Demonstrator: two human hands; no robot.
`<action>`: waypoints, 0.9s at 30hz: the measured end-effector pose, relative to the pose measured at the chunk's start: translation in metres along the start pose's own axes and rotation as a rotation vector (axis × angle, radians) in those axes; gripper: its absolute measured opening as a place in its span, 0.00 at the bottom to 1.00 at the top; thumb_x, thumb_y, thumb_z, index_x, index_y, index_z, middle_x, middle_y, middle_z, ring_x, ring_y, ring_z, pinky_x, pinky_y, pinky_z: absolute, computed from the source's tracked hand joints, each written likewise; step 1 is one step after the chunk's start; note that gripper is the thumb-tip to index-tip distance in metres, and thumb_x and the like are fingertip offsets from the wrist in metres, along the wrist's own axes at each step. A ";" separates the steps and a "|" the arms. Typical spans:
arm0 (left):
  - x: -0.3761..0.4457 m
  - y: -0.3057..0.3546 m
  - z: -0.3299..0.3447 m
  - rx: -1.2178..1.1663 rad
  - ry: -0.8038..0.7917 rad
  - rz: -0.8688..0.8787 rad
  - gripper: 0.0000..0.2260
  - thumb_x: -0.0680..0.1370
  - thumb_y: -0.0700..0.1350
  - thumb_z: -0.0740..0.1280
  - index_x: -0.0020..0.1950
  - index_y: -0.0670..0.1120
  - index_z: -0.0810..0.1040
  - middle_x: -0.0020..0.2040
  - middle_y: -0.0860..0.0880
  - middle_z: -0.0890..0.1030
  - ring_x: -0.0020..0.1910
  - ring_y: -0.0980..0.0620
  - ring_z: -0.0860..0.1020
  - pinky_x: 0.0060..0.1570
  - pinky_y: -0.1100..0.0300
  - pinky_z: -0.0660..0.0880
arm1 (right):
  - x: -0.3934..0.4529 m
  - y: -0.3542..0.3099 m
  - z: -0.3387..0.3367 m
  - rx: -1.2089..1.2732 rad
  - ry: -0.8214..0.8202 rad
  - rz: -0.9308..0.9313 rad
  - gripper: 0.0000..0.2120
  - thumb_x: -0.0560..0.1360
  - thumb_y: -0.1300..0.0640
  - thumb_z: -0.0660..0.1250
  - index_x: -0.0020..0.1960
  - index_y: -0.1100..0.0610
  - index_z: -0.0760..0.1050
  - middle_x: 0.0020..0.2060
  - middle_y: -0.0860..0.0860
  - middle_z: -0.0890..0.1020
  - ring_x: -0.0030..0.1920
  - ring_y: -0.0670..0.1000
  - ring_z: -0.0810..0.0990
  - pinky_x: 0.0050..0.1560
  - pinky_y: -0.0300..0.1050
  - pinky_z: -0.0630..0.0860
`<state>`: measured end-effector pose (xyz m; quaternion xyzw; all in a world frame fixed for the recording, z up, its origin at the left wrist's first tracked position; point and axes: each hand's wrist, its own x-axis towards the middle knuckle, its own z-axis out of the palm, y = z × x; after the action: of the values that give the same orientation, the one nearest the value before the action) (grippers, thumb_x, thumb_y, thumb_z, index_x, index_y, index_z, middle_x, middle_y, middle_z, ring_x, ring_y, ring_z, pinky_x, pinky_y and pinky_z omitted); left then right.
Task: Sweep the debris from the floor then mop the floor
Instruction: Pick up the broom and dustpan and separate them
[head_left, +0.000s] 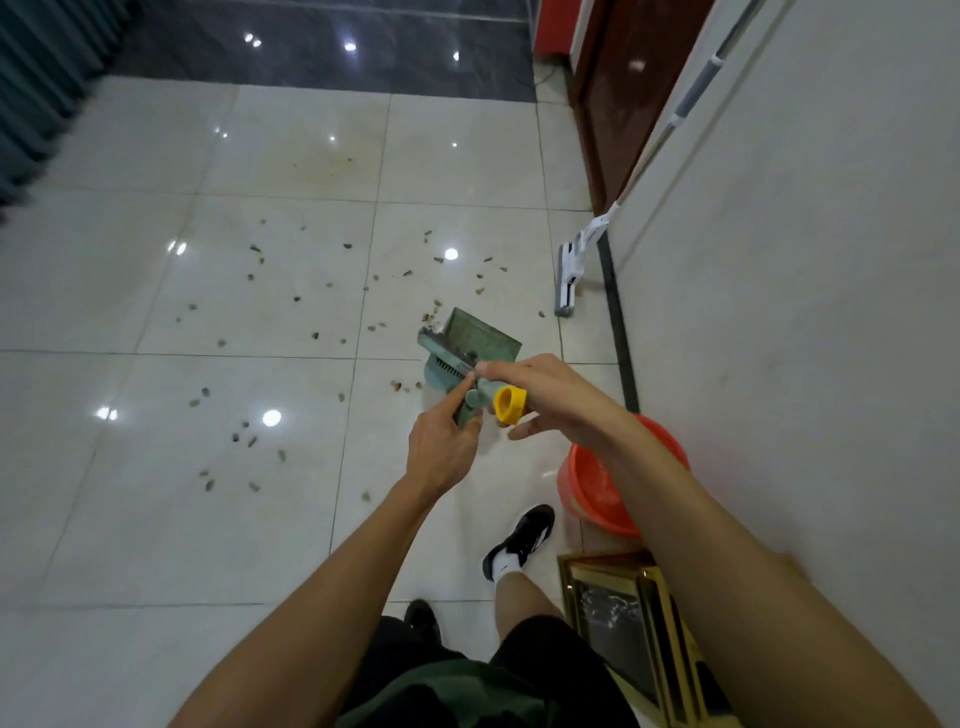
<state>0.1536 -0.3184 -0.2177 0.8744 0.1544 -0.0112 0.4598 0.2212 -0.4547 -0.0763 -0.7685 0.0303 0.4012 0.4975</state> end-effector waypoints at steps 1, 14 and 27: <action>-0.014 -0.007 -0.008 0.010 0.008 -0.004 0.18 0.80 0.55 0.63 0.71 0.64 0.70 0.54 0.51 0.83 0.46 0.51 0.79 0.39 0.60 0.74 | -0.008 0.002 0.015 0.022 -0.013 0.007 0.16 0.74 0.44 0.71 0.49 0.57 0.83 0.44 0.57 0.86 0.47 0.57 0.85 0.49 0.55 0.84; -0.123 -0.054 -0.049 -0.085 -0.021 -0.164 0.11 0.80 0.46 0.68 0.62 0.48 0.77 0.51 0.47 0.83 0.48 0.48 0.81 0.50 0.44 0.80 | -0.056 0.051 0.124 0.136 -0.076 -0.011 0.07 0.75 0.59 0.71 0.39 0.58 0.83 0.35 0.53 0.84 0.36 0.47 0.84 0.32 0.37 0.78; -0.170 -0.079 -0.026 0.046 0.046 -0.290 0.21 0.80 0.48 0.67 0.73 0.55 0.69 0.56 0.49 0.83 0.49 0.51 0.80 0.48 0.53 0.79 | -0.065 0.090 0.134 0.032 -0.236 0.103 0.08 0.76 0.60 0.66 0.51 0.64 0.80 0.38 0.56 0.82 0.39 0.51 0.83 0.40 0.48 0.83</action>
<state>-0.0337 -0.3000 -0.2380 0.8531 0.2895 -0.0609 0.4297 0.0588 -0.4166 -0.1255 -0.7053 0.0175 0.5135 0.4884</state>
